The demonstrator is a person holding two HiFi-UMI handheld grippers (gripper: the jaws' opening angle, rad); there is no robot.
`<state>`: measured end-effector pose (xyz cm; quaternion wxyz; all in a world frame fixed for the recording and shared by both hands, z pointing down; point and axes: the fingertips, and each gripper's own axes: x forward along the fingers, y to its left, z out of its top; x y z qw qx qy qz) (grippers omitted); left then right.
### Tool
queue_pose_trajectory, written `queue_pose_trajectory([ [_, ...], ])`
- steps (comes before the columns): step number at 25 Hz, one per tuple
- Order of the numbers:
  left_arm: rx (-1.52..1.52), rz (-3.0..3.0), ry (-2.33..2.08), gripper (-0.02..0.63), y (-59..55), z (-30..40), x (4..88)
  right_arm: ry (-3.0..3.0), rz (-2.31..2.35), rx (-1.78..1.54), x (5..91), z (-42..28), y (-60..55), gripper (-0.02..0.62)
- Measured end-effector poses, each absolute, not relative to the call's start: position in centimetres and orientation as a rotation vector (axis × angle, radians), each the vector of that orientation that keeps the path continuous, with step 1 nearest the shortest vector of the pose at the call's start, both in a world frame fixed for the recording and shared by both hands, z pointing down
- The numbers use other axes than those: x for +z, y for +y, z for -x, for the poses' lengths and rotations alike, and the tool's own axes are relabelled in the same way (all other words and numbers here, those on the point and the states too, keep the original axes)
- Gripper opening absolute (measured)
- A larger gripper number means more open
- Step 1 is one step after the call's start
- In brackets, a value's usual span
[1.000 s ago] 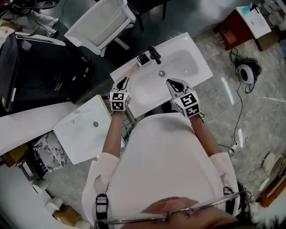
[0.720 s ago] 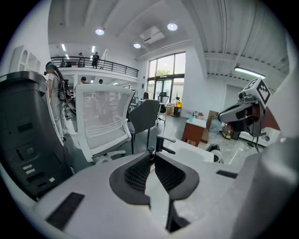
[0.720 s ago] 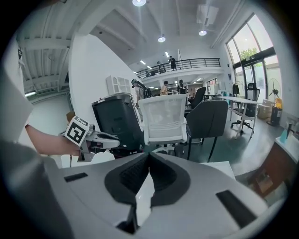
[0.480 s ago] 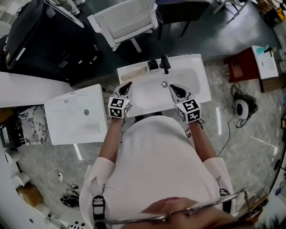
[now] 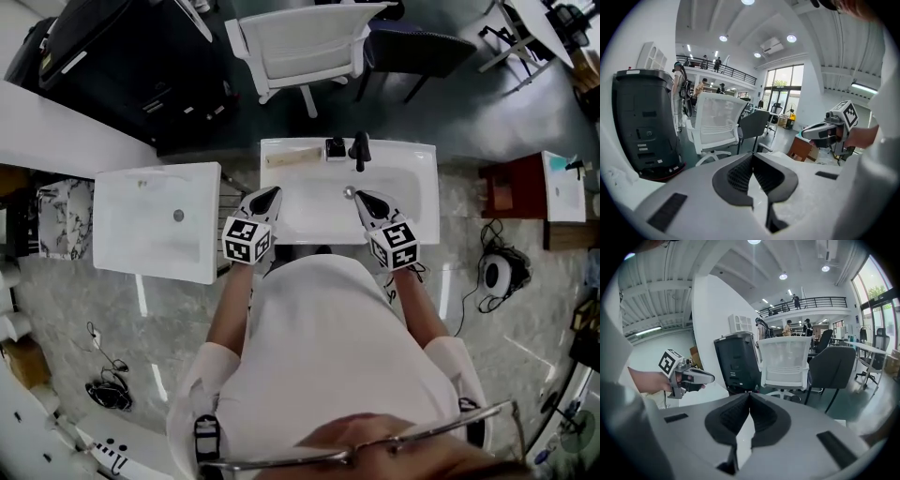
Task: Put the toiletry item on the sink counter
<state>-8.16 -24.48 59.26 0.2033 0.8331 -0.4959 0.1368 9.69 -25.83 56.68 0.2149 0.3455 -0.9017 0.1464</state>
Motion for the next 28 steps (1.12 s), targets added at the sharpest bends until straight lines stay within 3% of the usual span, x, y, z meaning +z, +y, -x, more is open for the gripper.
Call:
queue_pose_trajectory([
  [28,0.227,-2.268,-1.524,0.005,-20.4,14.5,56.5,-2.626,-0.918,0.203,53.9,-4.7,-25.3,0.006],
])
